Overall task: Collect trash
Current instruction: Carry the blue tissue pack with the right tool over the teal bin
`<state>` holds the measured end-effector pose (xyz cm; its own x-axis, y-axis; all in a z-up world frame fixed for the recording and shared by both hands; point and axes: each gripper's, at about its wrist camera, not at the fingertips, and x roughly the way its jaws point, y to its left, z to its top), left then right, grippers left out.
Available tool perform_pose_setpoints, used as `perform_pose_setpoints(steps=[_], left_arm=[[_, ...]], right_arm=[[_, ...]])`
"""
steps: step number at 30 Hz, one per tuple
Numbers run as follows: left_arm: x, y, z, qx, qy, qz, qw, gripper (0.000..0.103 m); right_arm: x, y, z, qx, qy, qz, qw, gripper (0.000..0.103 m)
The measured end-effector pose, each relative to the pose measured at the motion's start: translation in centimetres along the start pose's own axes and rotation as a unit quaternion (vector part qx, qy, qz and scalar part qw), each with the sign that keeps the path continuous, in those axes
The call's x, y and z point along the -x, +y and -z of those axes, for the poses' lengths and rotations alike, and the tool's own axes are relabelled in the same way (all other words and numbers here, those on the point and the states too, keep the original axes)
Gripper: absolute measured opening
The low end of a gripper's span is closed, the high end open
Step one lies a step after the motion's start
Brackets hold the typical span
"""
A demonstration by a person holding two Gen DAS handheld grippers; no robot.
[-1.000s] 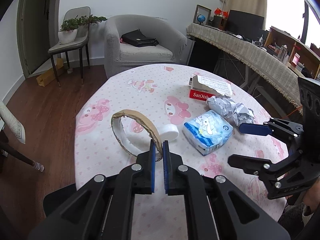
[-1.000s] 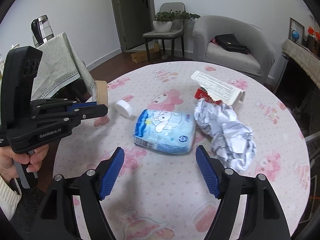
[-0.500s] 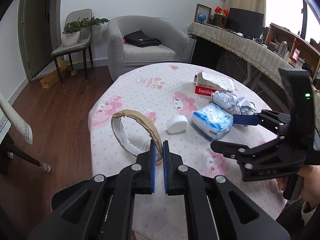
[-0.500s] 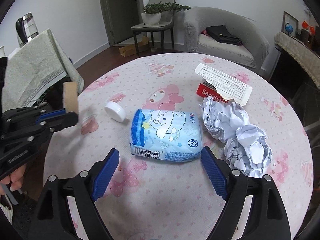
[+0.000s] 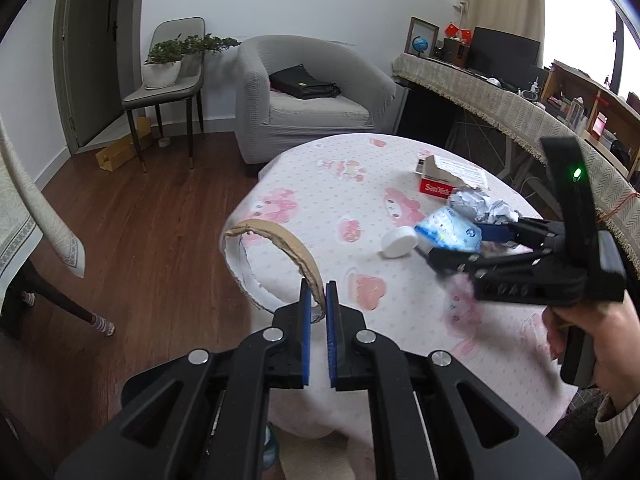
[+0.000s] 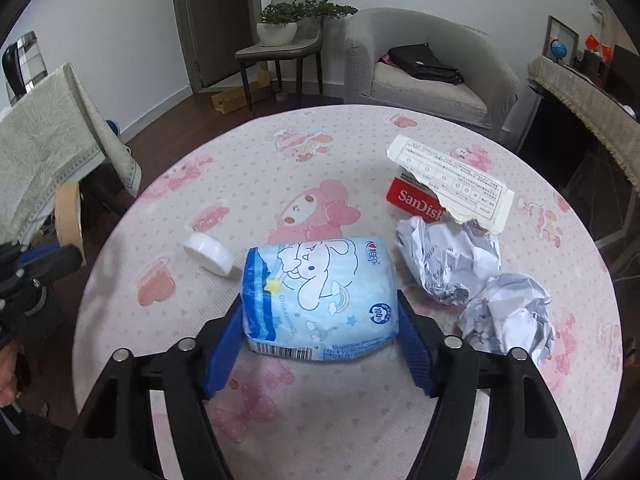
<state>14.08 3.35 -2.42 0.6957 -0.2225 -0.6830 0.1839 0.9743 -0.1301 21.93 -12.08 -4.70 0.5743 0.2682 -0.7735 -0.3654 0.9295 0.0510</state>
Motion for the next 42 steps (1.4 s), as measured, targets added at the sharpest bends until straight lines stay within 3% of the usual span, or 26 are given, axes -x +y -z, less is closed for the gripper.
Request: perform_pose_setpoints(steps=[4,10,17,28,42], left_arm=[[0.8,1.2,0.3,0.008,-0.002,-0.008,0.9999,0.007],[2.0,3.4,1.1,0.025,-0.001,-0.023,0.9994,0.007],[2.3,5.4,2.7,0.033,0.006,-0.04,0.9986,0.007],[0.4,9.6,5.7,0.062,0.053,-0.077,0.9938,0.007],[-2.0,14.5,10.1,0.085,0.131,-0.106,0.982,0.007]], right_arm=[[1.0,0.4,-0.8,-0.02,-0.018,-0.021,0.999,0.064],[3.0,2.1,-1.9,-0.004,-0.055,-0.002,0.999,0.064],[4.3,4.2,-2.6,0.012,-0.076,-0.042,0.996,0.064],[4.7,10.6,-3.2,0.06,-0.09,-0.109,0.988,0.064],[2.9,17.5,-3.6,0.089,-0.073,-0.187,0.976,0.064]])
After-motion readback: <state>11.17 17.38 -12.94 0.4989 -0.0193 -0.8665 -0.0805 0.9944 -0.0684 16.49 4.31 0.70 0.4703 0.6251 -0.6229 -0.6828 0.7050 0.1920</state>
